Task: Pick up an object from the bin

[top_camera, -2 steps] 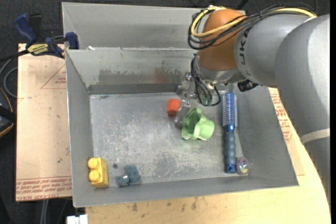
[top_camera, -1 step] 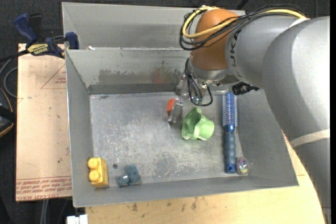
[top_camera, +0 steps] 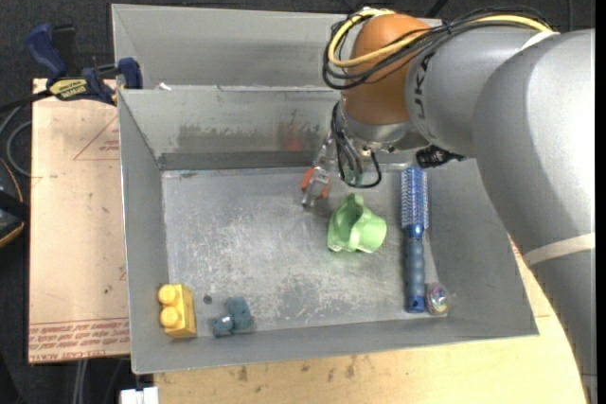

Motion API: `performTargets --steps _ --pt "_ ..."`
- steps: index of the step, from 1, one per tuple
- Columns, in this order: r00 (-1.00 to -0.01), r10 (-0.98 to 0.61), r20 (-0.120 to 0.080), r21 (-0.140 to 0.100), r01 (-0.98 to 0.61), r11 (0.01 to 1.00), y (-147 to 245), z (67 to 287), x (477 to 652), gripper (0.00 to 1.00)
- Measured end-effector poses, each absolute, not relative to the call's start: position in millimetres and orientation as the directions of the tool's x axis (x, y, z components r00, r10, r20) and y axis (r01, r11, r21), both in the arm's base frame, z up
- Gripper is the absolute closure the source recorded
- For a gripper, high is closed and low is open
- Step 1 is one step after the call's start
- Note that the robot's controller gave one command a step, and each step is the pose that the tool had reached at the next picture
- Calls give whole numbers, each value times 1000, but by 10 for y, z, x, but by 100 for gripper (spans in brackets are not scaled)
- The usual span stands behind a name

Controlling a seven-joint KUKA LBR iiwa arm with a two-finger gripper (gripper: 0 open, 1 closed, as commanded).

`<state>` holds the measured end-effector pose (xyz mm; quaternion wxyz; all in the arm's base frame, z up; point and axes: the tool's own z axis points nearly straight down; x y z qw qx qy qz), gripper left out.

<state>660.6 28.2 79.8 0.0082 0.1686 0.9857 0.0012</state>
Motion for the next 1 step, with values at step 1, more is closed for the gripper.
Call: performTargets --steps 1 --pt "-952 307 -11 5 307 952 347 2300 6458 100"
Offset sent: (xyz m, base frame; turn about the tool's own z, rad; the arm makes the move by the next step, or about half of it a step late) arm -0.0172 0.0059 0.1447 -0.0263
